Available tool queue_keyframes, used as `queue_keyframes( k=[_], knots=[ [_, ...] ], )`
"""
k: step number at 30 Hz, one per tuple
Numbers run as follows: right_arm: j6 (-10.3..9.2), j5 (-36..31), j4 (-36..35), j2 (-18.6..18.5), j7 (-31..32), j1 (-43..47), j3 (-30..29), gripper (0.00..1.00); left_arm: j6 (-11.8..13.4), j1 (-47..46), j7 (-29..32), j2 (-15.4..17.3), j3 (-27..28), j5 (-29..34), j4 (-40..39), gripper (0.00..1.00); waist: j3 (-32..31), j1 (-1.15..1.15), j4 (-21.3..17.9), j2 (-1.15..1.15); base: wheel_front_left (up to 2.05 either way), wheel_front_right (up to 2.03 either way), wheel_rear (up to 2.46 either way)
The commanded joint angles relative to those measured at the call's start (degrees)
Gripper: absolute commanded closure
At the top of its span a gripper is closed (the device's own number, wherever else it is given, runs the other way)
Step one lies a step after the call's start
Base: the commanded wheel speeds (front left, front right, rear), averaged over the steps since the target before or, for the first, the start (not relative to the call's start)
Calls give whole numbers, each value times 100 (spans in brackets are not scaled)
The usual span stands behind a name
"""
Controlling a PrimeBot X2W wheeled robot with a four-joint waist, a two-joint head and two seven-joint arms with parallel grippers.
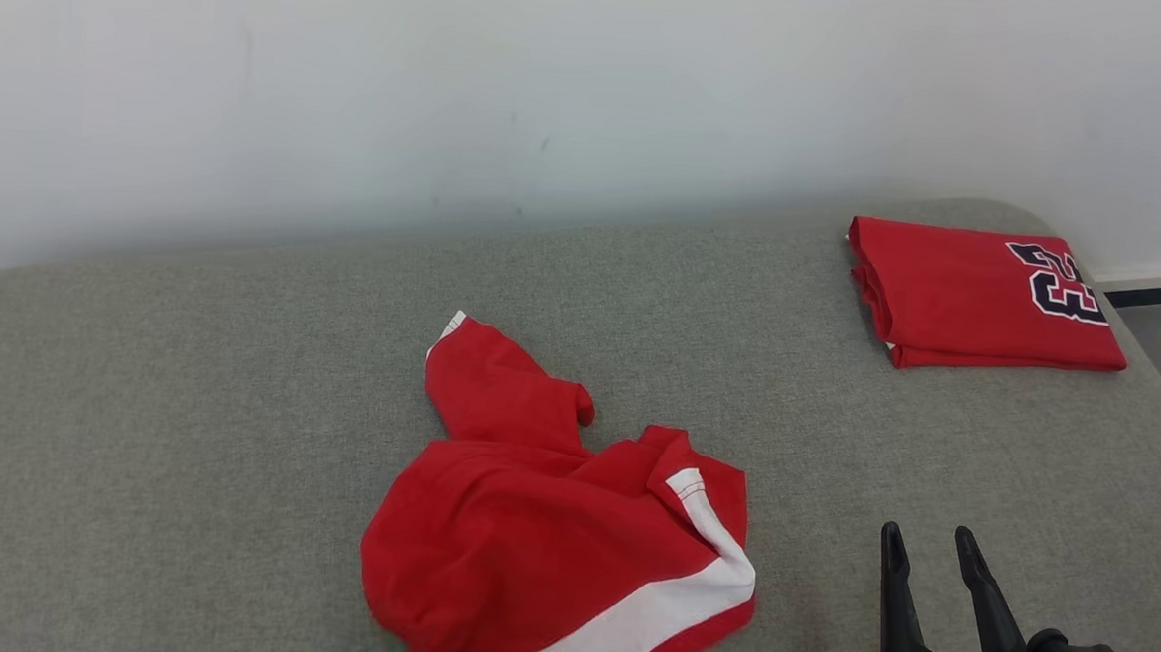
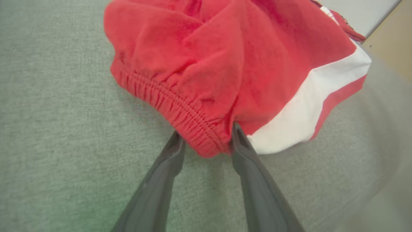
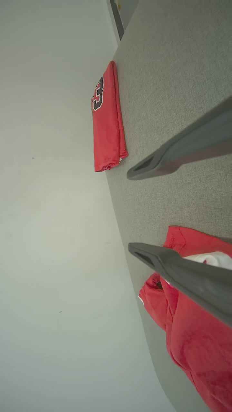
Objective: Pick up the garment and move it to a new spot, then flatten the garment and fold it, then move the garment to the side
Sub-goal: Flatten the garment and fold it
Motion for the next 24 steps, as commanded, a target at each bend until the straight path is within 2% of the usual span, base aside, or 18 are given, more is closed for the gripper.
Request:
queue_keyframes(
  k=[1, 8, 16, 17, 18, 19, 24],
  knots=[
    [-16, -26, -16, 14, -7, 43, -32, 0, -27, -154, -53, 12, 89, -30, 25, 100, 18, 0, 25, 0, 0, 0, 0],
    [-16, 38, 65, 14, -22, 67, -31, 0, 174, -245, -66, 442, 776, 93, -529, 100, -46, 0, 243, 0, 0, 0, 0],
    [-16, 76, 281, 15, -21, 55, 49, 0, 239, 101, -64, 718, 998, 114, -723, 100, -103, 0, 299, 0, 0, 0, 0],
    [-16, 73, 305, 14, -22, 49, 57, 0, 262, 113, -64, 700, 1011, 102, -714, 78, -109, 0, 306, 0, 0, 0, 0],
    [-16, 74, 326, 14, -23, 50, 48, 0, 274, 122, -64, 665, 1027, 94, -733, 7, -114, 0, 326, 0, 0, 0, 0],
    [-16, 77, 346, 14, -21, 55, 45, 0, 302, 131, -64, 631, 1049, 101, -781, 0, -122, 0, 348, 0, 0, 0, 0],
    [-15, 30, 403, 15, 52, 45, 78, 0, 341, 243, -65, 515, 1098, 222, -1088, 0, -160, 0, 516, 0, 0, 0, 0]
  ],
)
